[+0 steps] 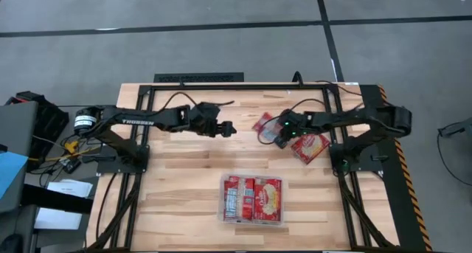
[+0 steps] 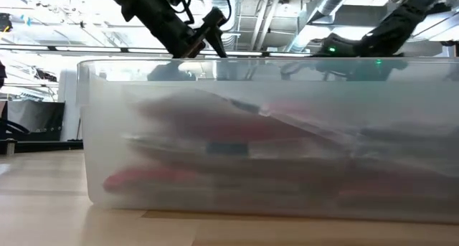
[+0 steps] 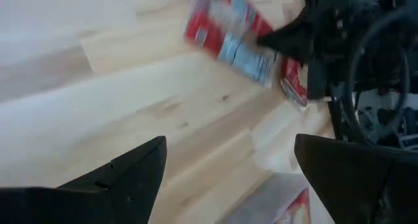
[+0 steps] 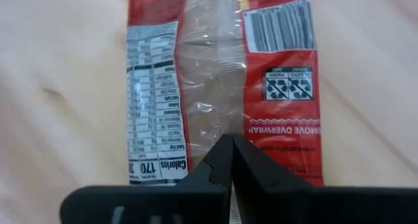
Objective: Sort popcorn bags into baskets
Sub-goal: Put the red popcorn bag into the white bin
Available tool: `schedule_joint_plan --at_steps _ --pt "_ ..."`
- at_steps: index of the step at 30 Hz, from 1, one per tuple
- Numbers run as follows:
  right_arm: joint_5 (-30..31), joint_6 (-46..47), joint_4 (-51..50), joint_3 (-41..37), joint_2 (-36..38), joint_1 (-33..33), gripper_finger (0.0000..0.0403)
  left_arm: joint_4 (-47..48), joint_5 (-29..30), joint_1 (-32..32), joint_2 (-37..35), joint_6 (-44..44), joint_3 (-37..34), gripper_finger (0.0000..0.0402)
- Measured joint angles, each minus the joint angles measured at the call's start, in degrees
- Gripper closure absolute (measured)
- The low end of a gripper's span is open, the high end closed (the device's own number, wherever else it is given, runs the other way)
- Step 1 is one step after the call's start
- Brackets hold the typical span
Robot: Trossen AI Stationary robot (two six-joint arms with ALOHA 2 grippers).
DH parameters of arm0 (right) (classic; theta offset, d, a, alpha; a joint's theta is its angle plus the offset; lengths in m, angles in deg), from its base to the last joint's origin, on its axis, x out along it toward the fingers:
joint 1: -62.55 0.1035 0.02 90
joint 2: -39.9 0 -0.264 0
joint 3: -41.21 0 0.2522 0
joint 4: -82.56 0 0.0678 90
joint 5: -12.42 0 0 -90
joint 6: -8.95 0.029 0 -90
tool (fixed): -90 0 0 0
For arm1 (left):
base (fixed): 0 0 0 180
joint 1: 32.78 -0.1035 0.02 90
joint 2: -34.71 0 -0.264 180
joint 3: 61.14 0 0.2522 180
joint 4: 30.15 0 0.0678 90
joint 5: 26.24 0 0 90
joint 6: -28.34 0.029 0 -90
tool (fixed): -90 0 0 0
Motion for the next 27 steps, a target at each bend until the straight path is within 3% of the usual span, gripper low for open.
schedule_joint_plan --at_steps 7,13,17,21,27 --pt "-4.5 -0.3 6.4 11.0 -4.8 3.8 0.0384 -0.3 -3.2 -5.1 1.8 4.0 -0.3 0.0076" --pt "-3.2 1.2 -1.3 15.2 -2.1 3.1 0.038 -1.4 -5.8 -6.8 6.6 7.0 -0.7 0.0076" --pt "1.4 2.0 -8.3 15.2 -2.3 3.6 0.038 -7.8 -9.1 -6.8 11.2 3.7 -0.6 0.0076" --pt "2.3 2.1 -8.5 15.0 -5.0 4.6 0.0385 -14.3 -12.0 -4.7 16.7 -0.2 -0.6 0.0076" --pt "2.5 3.6 -7.7 15.0 -10.6 5.9 0.0374 -18.9 -10.9 -2.2 22.9 -6.7 -0.7 0.0076"
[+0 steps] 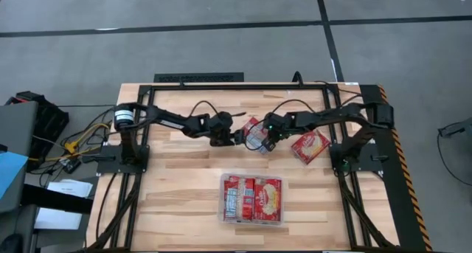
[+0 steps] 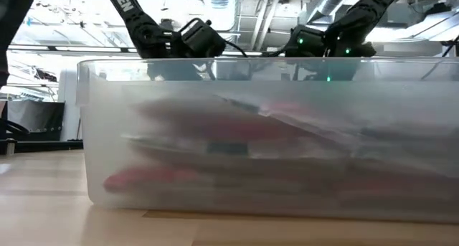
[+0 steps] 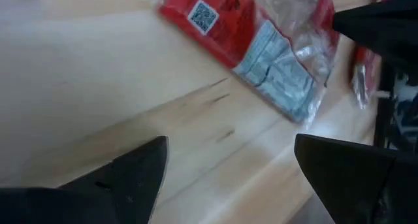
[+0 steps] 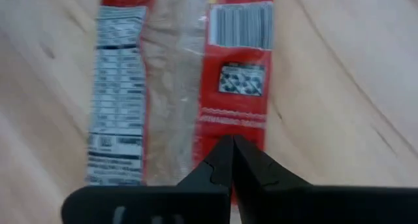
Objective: Sort popcorn bags into baskets
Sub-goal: Put the red popcorn bag into the white bin
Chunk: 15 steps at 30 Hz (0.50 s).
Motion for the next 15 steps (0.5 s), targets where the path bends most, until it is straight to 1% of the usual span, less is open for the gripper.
schedule_joint_plan --at_steps 2,4,6,10,12,15 --pt "0.0 0.2 1.4 0.2 -2.1 0.0 0.0372 -2.2 1.0 0.3 1.2 -2.2 0.1 0.0076" --pt "-1.3 0.2 2.4 0.4 -3.6 0.6 0.0372 -2.8 1.5 0.6 1.4 -3.8 0.2 0.0076" --pt "-3.4 -0.3 5.0 0.4 -4.6 1.6 0.0375 -3.1 3.2 0.8 1.9 -4.1 0.2 0.0076" --pt "-8.6 -2.7 10.9 0.2 -4.8 4.0 0.0383 -4.7 3.7 0.5 2.3 -5.6 0.2 0.0076" --pt "-9.9 -3.3 12.4 0.4 -4.9 5.0 0.0384 -5.2 4.7 0.5 2.4 -5.9 0.2 0.0076" --pt "-10.1 -3.6 12.2 1.4 -5.0 6.0 0.0382 -5.5 5.4 0.5 2.5 -5.6 0.2 0.0077"
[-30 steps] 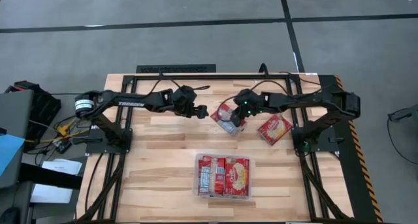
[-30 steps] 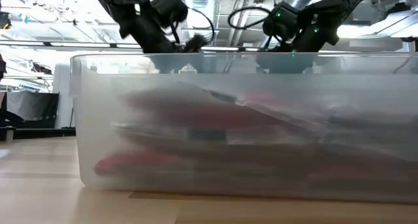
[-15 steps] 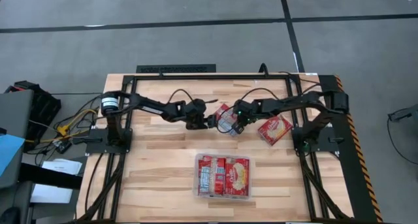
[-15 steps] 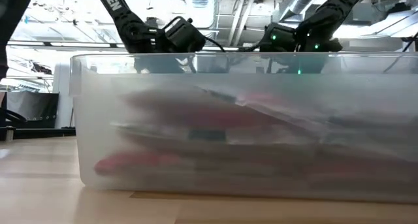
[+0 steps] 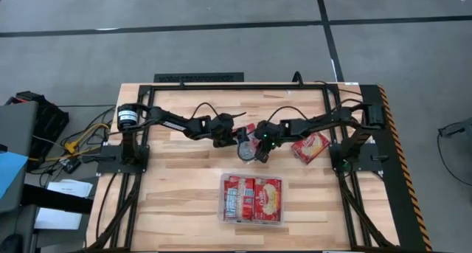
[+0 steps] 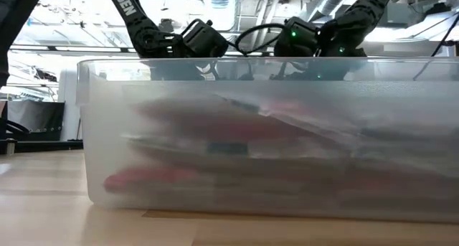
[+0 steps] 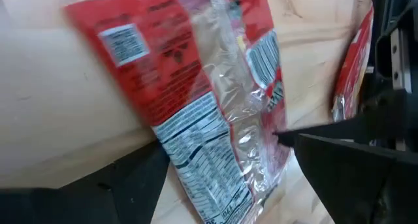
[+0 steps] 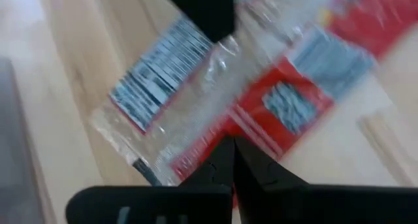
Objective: Sort popcorn bags into baskets
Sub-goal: Put the red popcorn bag into the white bin
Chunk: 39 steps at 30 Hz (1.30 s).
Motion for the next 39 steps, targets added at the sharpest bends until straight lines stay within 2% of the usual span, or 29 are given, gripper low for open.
schedule_joint_plan --at_steps 3,6,13,17,23,31,39 --pt "0.1 -2.2 0.8 1.0 -0.9 0.3 0.0377 -0.3 0.4 0.0 0.1 0.0 0.0 0.0089" --pt "-0.5 -3.3 0.7 1.2 -1.1 0.0 0.0376 -1.2 1.0 0.1 0.2 0.0 -0.1 0.0122" --pt "-2.9 -4.7 7.0 1.4 -3.3 0.0 0.0386 -2.1 3.5 1.2 0.2 0.0 -0.1 0.0238" --pt "-4.1 -4.9 8.1 1.5 -4.3 0.1 0.0379 -2.5 5.3 1.8 0.2 0.2 -0.1 0.03" --pt "-3.9 -6.6 7.2 1.6 -2.5 -0.1 0.0377 -2.9 5.0 2.2 0.2 1.7 -0.1 0.0388" --pt "-3.2 -8.3 2.1 3.1 2.4 -1.5 0.0384 -4.0 2.6 2.3 -0.3 1.9 -0.1 0.0401" --pt "1.9 -9.3 -8.5 3.4 16.3 -1.4 0.037 -6.1 1.5 2.2 -2.4 1.7 1.2 0.0401"
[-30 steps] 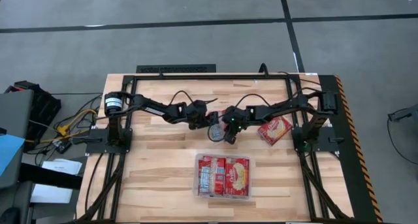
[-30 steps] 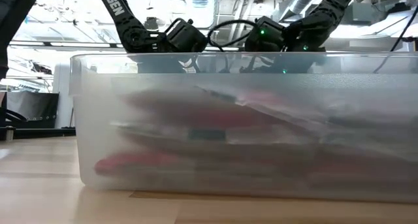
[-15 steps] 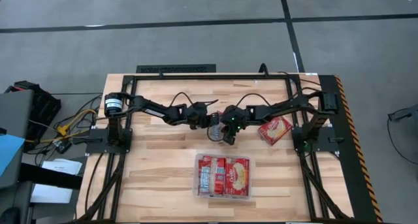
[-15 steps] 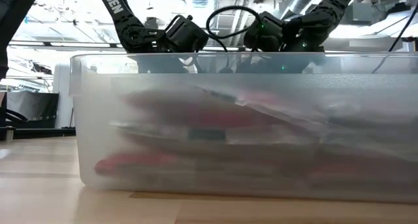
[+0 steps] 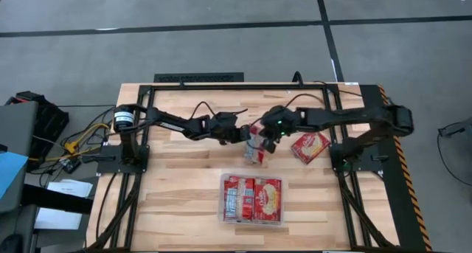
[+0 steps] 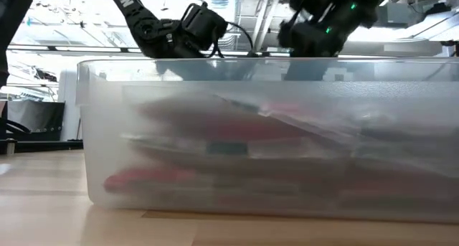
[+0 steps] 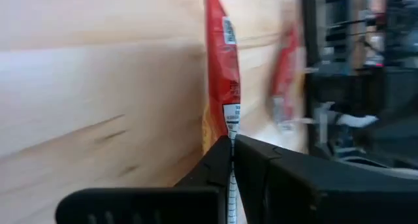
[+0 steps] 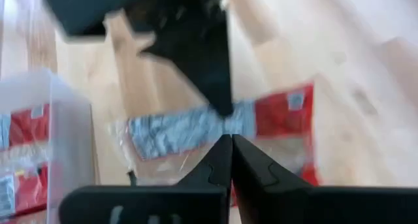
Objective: Sort popcorn bags into baskets
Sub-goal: Put the red popcorn bag into the white bin
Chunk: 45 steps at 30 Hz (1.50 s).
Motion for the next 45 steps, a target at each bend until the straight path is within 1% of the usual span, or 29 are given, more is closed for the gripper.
schedule_joint_plan --at_steps 6,10,13,15,17,18,22,26,28,30,31,34,35,40,41,43,45 --pt "6.2 -0.2 -9.1 -0.1 9.5 0.0 0.0385 0.0 -0.2 0.2 -2.8 0.7 2.5 0.0401" --pt "9.9 0.1 -13.5 0.0 14.9 -0.1 0.0384 0.5 -1.6 1.0 -6.5 0.8 3.7 0.0401" --pt "11.4 0.8 -17.1 -0.1 18.9 -0.1 0.0373 3.4 -1.8 3.3 -10.9 0.6 3.7 0.0401" --pt "11.5 1.8 -18.2 -0.1 21.7 -0.1 0.0367 8.5 -1.3 5.7 -14.7 0.5 3.7 0.0401" --pt "12.4 2.8 -20.3 -0.1 24.2 0.1 0.0365 11.1 1.2 8.7 -17.7 -0.3 3.8 0.0401" --pt "12.6 3.3 -20.7 -0.1 25.7 0.4 0.0365 13.8 2.4 10.6 -19.6 -0.7 3.7 0.0401" --pt "13.1 3.8 -22.7 -0.1 30.3 1.3 0.0372 23.2 11.0 19.3 -23.5 -5.3 3.5 0.0401" --pt "15.0 4.0 -24.4 -0.1 32.8 1.5 0.0384 26.2 20.4 28.2 -23.2 -12.6 3.3 0.0401" --pt "16.1 4.0 -24.7 -0.1 33.3 1.6 0.0386 24.9 24.2 31.5 -22.0 -16.0 3.5 0.0401" --pt "16.4 3.7 -26.1 -0.1 33.6 1.3 0.0384 26.2 28.4 34.3 -21.3 -18.4 3.3 0.0401" --pt "16.6 3.6 -26.2 0.0 33.6 1.1 0.0381 24.8 29.9 34.8 -20.5 -19.2 3.3 0.0401" --pt "17.4 3.6 -27.5 -0.1 33.0 0.7 0.0369 22.7 31.9 36.2 -19.5 -19.4 3.3 0.0401" --pt "17.6 3.6 -27.4 -0.1 32.7 0.7 0.0366 19.3 31.9 36.2 -18.6 -19.1 3.5 0.0401" --pt "17.3 3.5 -27.6 -0.1 31.8 1.0 0.0368 13.3 30.1 35.6 -16.5 -16.3 3.6 0.0401" --pt "17.3 3.5 -28.0 -0.1 31.6 1.2 0.037 14.1 30.1 35.7 -16.6 -16.5 3.4 0.0401" --pt "17.2 3.6 -27.5 -0.1 31.1 2.0 0.0375 14.3 27.2 35.6 -16.0 -16.5 3.4 0.0401" --pt "17.1 3.5 -28.0 -0.1 30.7 2.5 0.038 18.7 25.4 35.8 -16.0 -16.7 3.4 0.0401"
